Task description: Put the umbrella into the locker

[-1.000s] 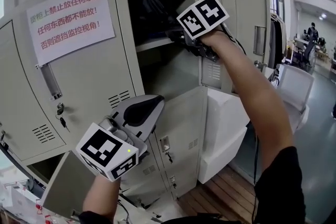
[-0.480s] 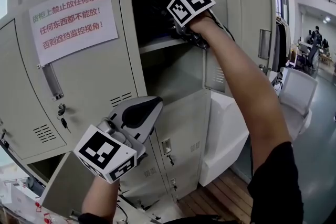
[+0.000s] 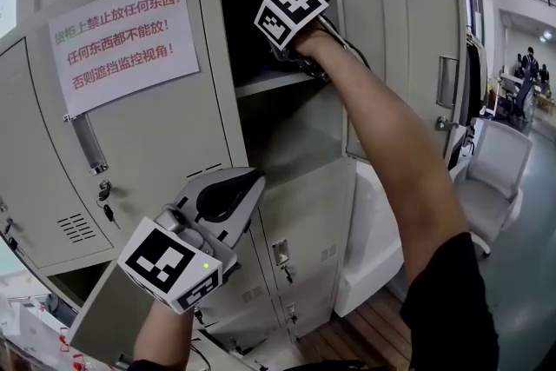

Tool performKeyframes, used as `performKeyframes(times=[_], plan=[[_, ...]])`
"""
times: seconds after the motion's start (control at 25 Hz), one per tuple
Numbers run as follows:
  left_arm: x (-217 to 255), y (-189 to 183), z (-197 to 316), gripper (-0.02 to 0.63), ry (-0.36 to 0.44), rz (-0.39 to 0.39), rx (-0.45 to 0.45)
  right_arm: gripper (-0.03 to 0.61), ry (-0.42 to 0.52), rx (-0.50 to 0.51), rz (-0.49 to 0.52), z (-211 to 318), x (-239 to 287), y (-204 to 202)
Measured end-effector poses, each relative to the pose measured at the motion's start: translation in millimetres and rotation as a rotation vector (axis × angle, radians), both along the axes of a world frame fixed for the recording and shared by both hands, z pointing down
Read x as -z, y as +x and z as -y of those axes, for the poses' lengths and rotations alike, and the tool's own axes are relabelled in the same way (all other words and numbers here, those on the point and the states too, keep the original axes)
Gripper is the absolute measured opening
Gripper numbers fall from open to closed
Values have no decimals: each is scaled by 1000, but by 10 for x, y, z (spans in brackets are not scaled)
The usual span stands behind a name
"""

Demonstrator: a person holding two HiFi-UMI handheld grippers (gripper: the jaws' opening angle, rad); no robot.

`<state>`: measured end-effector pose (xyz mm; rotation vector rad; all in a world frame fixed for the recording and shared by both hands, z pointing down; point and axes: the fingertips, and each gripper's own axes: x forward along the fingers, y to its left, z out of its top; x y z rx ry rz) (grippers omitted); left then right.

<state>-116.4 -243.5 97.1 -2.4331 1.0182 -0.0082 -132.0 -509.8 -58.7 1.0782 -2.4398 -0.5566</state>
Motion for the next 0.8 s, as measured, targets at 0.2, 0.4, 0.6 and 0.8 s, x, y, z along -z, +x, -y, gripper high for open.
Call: performKeyframes(times=[0.2, 0.4, 0.6, 0.8], plan=[[4, -7, 70, 15, -6, -1, 10, 247, -20, 20, -14, 127, -98, -83], [33, 32, 172, 15, -11, -6, 15, 247, -33, -2, -47, 295, -174, -58], [-38, 113, 240, 15, -24, 10, 14, 249, -24, -22, -106, 388, -198, -55], [-47, 118, 272, 15, -25, 11, 23, 249, -8, -32, -190, 465, -255, -105]])
